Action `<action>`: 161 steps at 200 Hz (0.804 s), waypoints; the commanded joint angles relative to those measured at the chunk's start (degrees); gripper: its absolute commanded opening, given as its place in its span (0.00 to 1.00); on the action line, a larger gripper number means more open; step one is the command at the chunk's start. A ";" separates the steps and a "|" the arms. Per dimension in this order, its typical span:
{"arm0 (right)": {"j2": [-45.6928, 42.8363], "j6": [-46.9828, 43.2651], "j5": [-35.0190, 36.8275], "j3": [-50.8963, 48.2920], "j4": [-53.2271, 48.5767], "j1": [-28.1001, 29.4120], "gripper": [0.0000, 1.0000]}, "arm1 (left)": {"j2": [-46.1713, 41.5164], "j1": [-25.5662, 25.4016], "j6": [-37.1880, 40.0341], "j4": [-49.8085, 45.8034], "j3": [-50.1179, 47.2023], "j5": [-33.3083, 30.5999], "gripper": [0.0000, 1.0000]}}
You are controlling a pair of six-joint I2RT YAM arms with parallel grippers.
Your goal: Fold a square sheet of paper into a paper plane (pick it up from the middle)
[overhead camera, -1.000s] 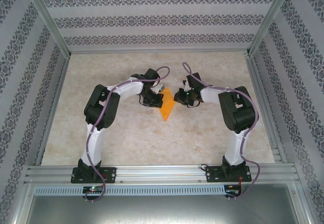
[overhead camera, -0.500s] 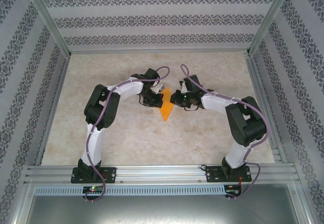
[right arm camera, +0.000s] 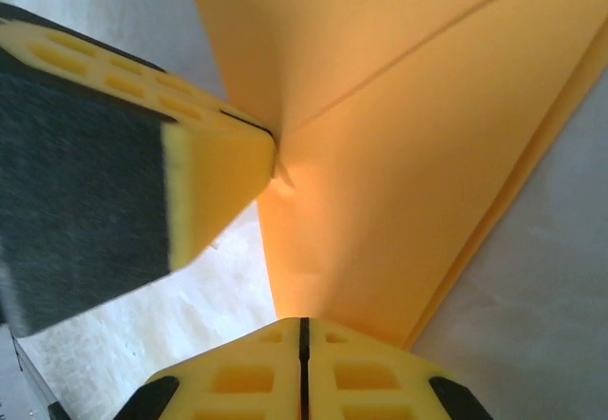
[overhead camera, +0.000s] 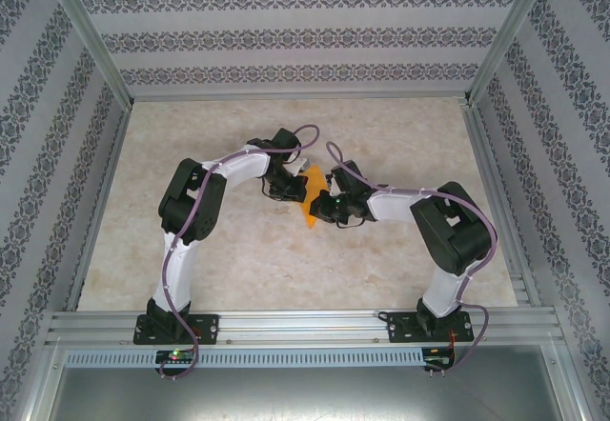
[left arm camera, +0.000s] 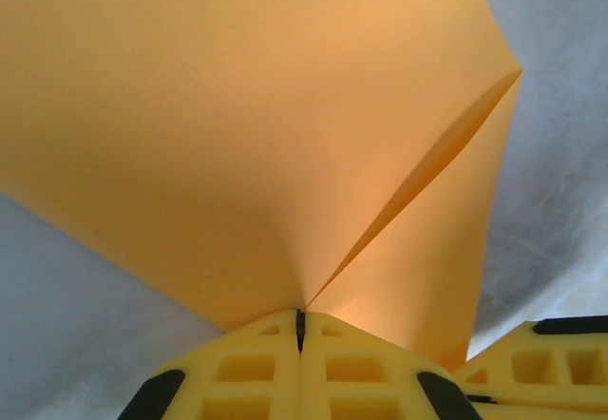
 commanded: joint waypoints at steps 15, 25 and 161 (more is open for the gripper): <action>1.99 2.93 -1.52 -1.37 5.28 1.30 0.08 | 4.66 -0.18 1.17 -3.26 -0.58 -2.91 0.00; 2.39 3.10 -1.76 -1.42 5.72 1.55 0.08 | 4.85 -0.26 1.21 -3.31 -0.58 -2.88 0.00; 2.17 5.20 -2.13 -4.12 8.29 4.56 0.08 | 6.33 0.04 1.69 -3.64 -0.31 -3.34 0.00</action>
